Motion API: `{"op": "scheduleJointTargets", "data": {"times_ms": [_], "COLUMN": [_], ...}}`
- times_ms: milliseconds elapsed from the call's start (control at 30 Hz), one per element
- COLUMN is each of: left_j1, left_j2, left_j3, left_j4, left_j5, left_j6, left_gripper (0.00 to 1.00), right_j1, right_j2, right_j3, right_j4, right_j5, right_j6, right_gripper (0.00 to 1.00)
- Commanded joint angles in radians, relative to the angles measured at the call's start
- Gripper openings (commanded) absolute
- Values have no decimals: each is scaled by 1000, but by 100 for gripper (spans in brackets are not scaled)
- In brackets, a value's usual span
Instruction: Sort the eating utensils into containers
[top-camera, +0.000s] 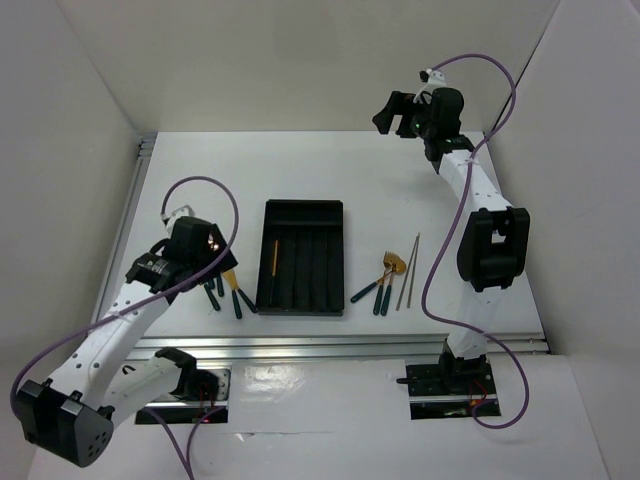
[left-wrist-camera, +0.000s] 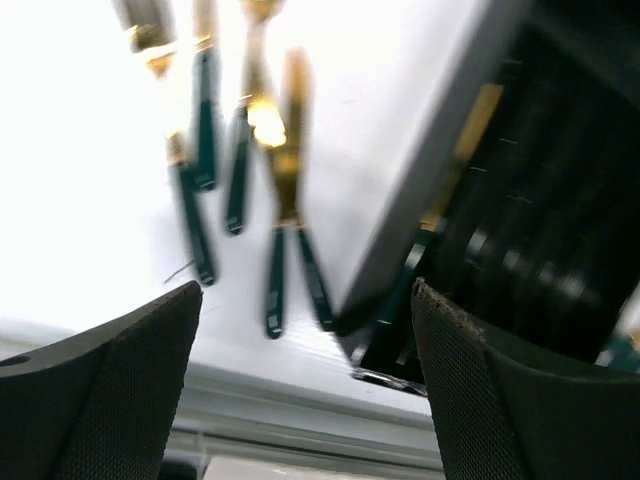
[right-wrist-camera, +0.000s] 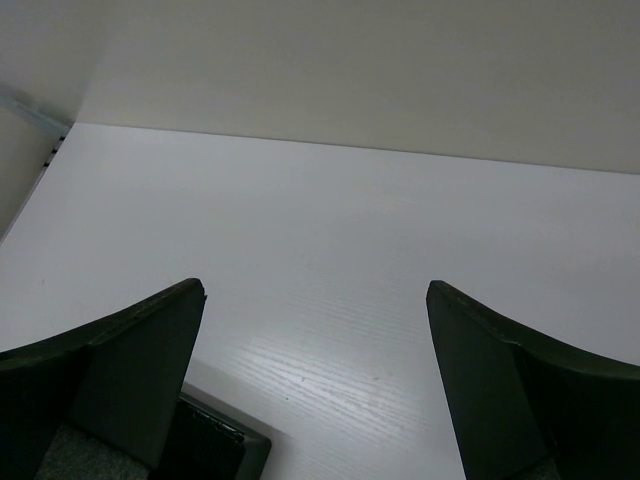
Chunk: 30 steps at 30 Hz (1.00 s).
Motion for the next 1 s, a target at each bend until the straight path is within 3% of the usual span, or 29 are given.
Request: {"op": "scheduleJointTargets", "data": {"times_ms": [0, 100, 333, 667, 800, 967], "left_j1": [52, 96, 130, 169, 189, 207], "left_j2": [-24, 2, 123, 123, 112, 103], "left_j3": [-43, -72, -117, -183, -195, -204], "left_j4": [-60, -60, -33, 9, 21, 39], "left_j5": [-58, -47, -14, 37, 57, 68], "left_j6": [-107, -129, -150, -160, -141, -132], "left_gripper": [91, 92, 81, 70, 72, 90], "right_j1": [-6, -6, -6, -6, -6, -6], "right_j2": [-57, -57, -57, -57, -57, -48], "right_j3": [6, 6, -3, -3, 6, 6], "right_j4": [27, 27, 36, 37, 37, 37], "right_j5": [-21, -21, -12, -12, -21, -21], "right_j6": [3, 3, 3, 3, 3, 3], "right_gripper": [100, 100, 100, 100, 100, 100]}}
